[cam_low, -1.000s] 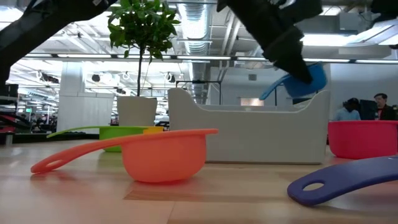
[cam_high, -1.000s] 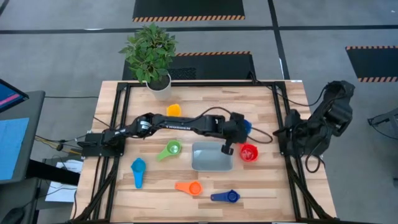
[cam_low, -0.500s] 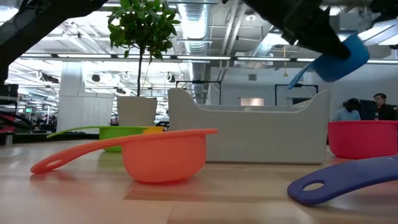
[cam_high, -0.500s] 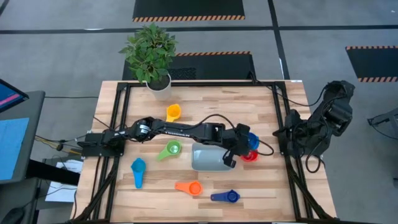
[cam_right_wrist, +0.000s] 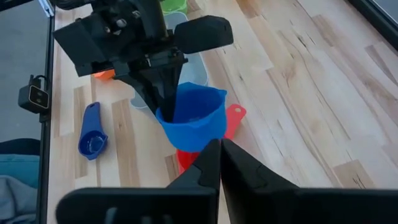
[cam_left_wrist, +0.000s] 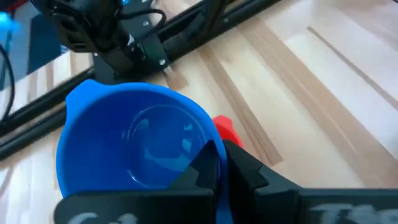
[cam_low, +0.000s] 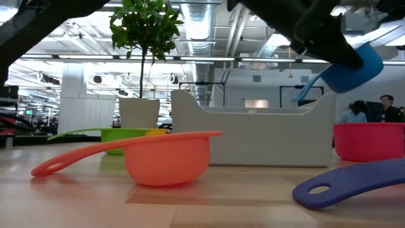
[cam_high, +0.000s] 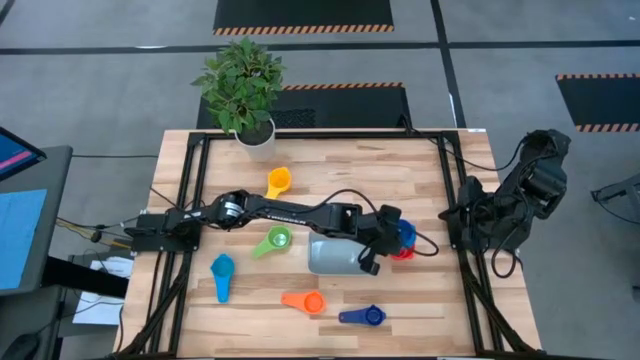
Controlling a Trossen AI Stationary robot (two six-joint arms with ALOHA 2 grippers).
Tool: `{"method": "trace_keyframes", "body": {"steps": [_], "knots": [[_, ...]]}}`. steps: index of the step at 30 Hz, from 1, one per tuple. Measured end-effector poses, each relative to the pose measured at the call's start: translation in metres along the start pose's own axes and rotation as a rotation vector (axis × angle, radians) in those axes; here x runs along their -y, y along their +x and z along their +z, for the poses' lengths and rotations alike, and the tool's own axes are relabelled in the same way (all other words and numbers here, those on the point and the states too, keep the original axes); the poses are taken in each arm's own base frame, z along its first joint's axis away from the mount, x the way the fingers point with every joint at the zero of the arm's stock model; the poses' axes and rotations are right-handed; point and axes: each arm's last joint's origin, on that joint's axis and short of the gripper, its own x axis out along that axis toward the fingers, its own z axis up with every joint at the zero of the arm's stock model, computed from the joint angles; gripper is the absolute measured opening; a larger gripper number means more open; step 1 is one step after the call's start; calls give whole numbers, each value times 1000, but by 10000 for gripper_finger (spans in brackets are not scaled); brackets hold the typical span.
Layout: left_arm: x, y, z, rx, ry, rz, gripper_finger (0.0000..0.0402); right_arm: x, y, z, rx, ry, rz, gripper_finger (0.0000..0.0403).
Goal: Nest measuring cups in basket
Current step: Stack the large dark blue measuring cup on top of the red measuring cup
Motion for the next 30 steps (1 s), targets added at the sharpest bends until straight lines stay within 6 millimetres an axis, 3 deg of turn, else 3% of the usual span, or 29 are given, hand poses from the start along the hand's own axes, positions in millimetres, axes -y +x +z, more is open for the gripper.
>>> {"method": "trace_keyframes", "body": {"steps": [9,14,30], "knots": [[-3,5,9,132,34,15,0,-4,2,-1,-27,-7,0,21],[6,23,-7,57,42,1,0,-7,4,-1,-30,-7,1,31],[6,20,-11,9,6,-41,0,-10,5,-1,-45,-20,19,26]]}}
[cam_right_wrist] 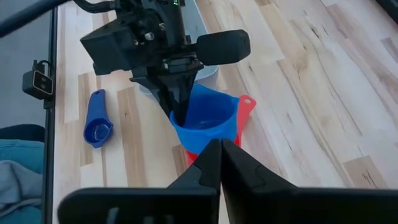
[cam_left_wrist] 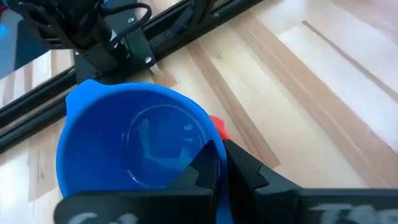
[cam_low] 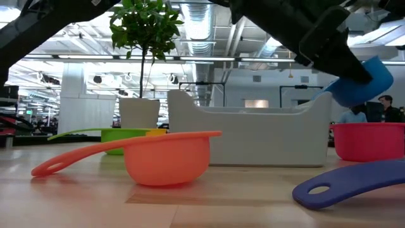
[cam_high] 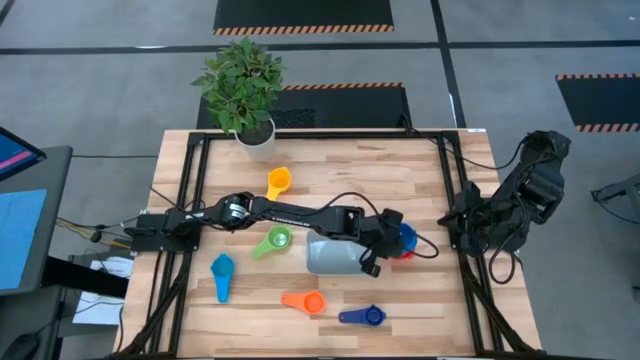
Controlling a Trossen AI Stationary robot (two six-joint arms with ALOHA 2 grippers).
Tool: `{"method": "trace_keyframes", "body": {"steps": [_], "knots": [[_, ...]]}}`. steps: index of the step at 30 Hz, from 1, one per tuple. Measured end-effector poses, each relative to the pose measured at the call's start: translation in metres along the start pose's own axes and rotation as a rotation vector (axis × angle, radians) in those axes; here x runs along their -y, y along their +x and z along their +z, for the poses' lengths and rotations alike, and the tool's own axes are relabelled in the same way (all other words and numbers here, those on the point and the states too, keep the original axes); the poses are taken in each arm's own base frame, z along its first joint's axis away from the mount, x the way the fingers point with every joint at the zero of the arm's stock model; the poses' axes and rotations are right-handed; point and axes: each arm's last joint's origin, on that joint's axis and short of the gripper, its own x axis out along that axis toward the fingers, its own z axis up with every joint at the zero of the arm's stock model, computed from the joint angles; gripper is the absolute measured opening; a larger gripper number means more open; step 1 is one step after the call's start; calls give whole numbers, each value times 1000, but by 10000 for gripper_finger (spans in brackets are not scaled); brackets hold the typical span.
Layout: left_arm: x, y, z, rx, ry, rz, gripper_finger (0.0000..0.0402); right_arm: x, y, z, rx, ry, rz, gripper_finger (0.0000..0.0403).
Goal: Nest measuring cups in basket
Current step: Stack the large dark blue measuring cup on top of the red measuring cup
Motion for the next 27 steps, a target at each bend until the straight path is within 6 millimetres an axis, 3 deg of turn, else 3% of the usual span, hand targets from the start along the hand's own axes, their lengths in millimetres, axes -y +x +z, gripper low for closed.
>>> {"method": "trace_keyframes", "body": {"steps": [11,27], "knots": [[2,15,-12,-30,-14,1,0,0,0,0,2,3,4,33],[-1,14,-14,-14,-41,-51,15,-1,0,0,-17,3,15,24]]}}
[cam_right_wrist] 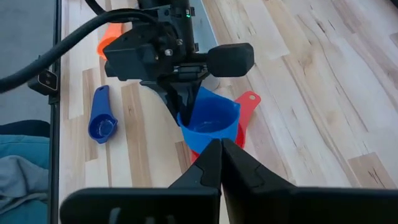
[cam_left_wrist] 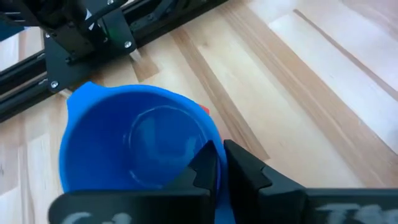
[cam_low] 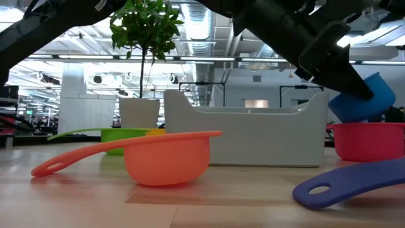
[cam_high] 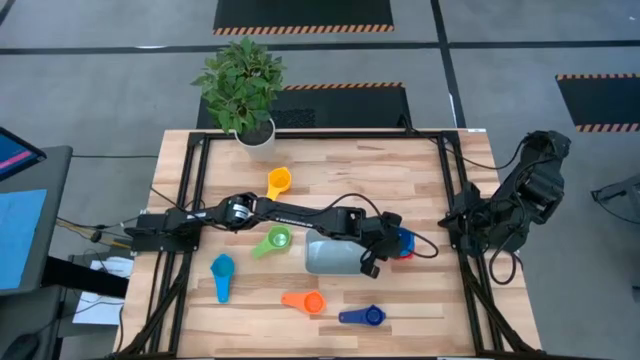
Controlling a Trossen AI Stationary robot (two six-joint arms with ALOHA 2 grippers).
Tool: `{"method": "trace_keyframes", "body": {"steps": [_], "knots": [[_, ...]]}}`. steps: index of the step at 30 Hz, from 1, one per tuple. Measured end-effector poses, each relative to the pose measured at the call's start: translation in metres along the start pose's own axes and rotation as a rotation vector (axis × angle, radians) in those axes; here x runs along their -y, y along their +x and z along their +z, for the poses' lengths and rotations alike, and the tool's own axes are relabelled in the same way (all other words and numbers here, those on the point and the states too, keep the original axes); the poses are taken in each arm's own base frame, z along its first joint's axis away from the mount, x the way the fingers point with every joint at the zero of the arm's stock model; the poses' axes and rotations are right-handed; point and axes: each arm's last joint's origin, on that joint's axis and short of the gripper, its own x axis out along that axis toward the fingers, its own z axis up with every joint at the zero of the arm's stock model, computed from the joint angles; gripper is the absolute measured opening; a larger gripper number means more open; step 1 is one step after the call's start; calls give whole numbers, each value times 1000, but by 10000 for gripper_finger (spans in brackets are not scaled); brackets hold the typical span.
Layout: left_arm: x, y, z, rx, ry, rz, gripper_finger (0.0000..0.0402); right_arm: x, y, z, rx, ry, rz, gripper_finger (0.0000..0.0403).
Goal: Nest measuring cups in basket
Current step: Stack the large dark blue measuring cup on top of the red measuring cup
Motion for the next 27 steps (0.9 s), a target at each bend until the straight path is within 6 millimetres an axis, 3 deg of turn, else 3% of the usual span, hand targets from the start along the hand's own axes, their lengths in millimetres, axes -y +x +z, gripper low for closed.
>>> {"method": "trace_keyframes", "body": {"steps": [27], "knots": [[-2,0,1,21,-8,4,39,-2,0,0,-17,7,23,37]]}}
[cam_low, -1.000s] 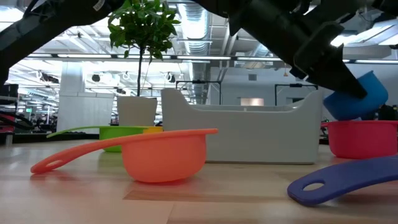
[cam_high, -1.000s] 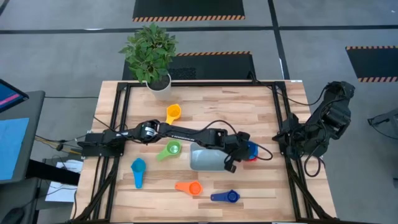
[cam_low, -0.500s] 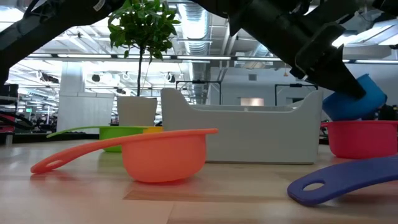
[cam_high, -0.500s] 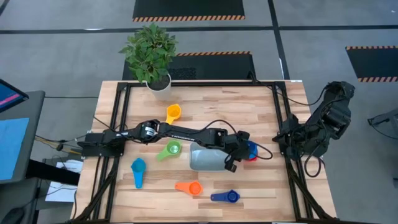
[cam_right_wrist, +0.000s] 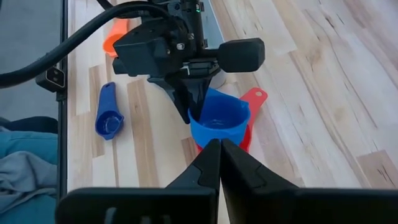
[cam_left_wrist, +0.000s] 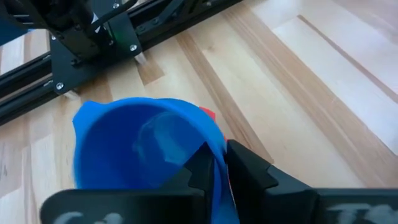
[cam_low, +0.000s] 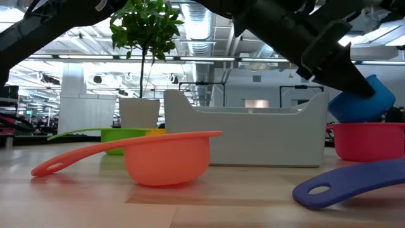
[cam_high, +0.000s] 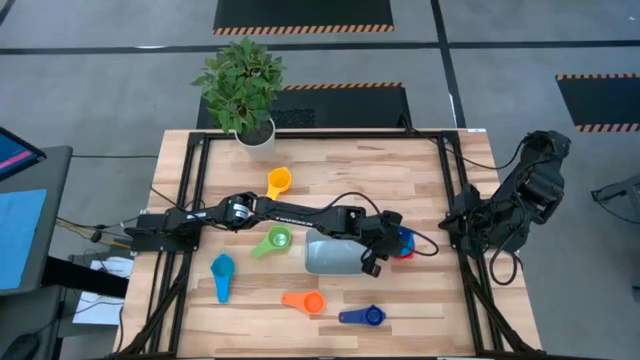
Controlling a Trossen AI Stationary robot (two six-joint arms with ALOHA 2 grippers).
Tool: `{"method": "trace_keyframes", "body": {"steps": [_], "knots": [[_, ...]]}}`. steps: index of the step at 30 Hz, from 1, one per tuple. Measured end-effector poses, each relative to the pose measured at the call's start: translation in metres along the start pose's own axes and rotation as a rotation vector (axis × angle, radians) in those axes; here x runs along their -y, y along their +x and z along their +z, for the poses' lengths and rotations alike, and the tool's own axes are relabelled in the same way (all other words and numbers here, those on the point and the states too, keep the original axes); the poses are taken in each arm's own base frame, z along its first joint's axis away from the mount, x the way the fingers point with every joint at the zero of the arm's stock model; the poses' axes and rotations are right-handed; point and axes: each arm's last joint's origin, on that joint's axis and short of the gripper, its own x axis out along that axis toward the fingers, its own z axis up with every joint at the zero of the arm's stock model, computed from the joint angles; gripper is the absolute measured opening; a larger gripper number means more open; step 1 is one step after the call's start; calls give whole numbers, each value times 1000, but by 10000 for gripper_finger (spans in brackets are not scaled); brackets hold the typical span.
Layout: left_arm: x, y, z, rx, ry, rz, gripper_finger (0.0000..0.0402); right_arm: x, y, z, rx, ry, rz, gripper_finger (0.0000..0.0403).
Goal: Nest measuring cups in basket
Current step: Stack the large dark blue measuring cup on top of the red measuring cup
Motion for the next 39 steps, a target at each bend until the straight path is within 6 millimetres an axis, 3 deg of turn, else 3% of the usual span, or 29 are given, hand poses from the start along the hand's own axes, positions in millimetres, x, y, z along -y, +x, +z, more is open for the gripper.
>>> {"method": "trace_keyframes", "body": {"steps": [10,20,24,30,35,39], "knots": [[-1,0,1,5,-4,24,144,0,0,0,-2,0,1,37],[-8,-11,11,-24,31,108,157,-1,0,-1,-33,1,19,37],[-11,-36,19,-113,67,199,157,-1,0,-1,-49,0,27,37],[-14,-97,35,-252,-1,273,145,-3,1,-1,-47,-49,35,37],[-6,-139,28,-447,-120,227,125,-17,7,3,1,-94,51,33],[4,-163,10,-705,-209,179,109,-38,19,9,82,-178,31,25]]}}
